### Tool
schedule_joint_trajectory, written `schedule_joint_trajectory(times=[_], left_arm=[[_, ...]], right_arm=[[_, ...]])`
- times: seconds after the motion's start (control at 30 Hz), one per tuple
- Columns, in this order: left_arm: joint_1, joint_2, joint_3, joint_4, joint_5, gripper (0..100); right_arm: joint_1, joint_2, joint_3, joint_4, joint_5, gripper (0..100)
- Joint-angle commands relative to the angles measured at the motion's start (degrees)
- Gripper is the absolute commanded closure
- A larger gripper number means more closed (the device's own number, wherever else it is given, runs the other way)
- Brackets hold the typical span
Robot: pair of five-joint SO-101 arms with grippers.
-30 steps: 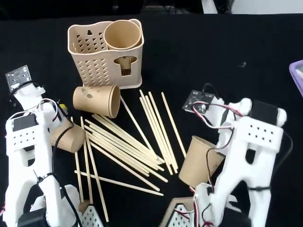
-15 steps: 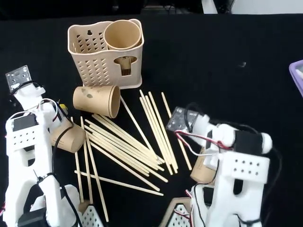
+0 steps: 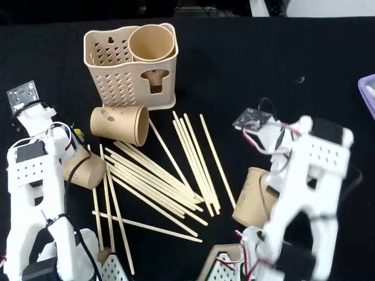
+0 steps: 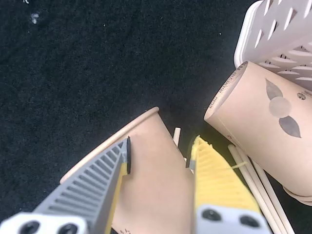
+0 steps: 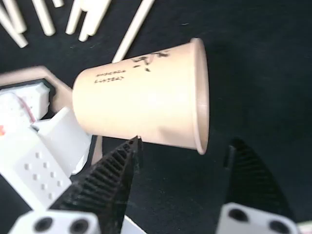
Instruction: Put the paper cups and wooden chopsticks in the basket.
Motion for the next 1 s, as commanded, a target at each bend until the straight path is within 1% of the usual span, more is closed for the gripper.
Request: schedule_joint_trajectory(times=[0.0,0.1,0.2,0.23,0.3,0.4,0.43,0.5,0.57,0.67,0.73,0.87,0.97], left_arm=[[-0.48,0.35,1.36,-0.09,0.35,78],[-0.48,0.35,1.36,-0.09,0.35,78],[-0.48,0.35,1.27,-0.18,0.35,78],[-0.48,0.35,1.54,-0.97,0.35,78],[-0.48,0.53,1.80,-2.29,0.35,78],[-0.48,0.70,2.07,-2.90,0.35,78],[-0.48,0.53,2.07,-2.90,0.35,78],[-0.48,0.44,2.07,-2.90,0.35,78],[-0.48,0.44,2.07,-2.90,0.35,78],[-0.48,0.44,2.07,-2.90,0.35,78],[-0.48,0.44,2.07,-2.90,0.35,78],[-0.48,0.44,2.07,-2.90,0.35,78],[-0.48,0.44,2.07,-2.90,0.35,78]], right_arm=[[0.88,8.13,-5.49,1.93,4.40,66.0],[1.05,10.59,-6.11,1.93,9.93,65.9],[1.05,10.68,-4.53,1.93,13.01,66.2],[0.79,10.68,-3.91,1.93,13.80,67.8],[0.70,10.68,-2.42,1.93,15.65,75.3],[0.70,10.68,-1.27,1.93,16.18,94.7],[0.79,10.68,-1.27,1.93,16.18,99.5],[1.32,10.68,-1.19,1.93,16.18,95.9],[1.76,10.68,-1.19,1.93,16.18,98.6],[2.11,10.59,-1.19,2.02,16.09,98.5],[2.11,9.89,-1.19,2.02,13.80,98.6],[2.11,2.86,-1.01,2.02,9.14,98.8],[1.85,-5.58,1.80,2.02,8.88,98.8]])
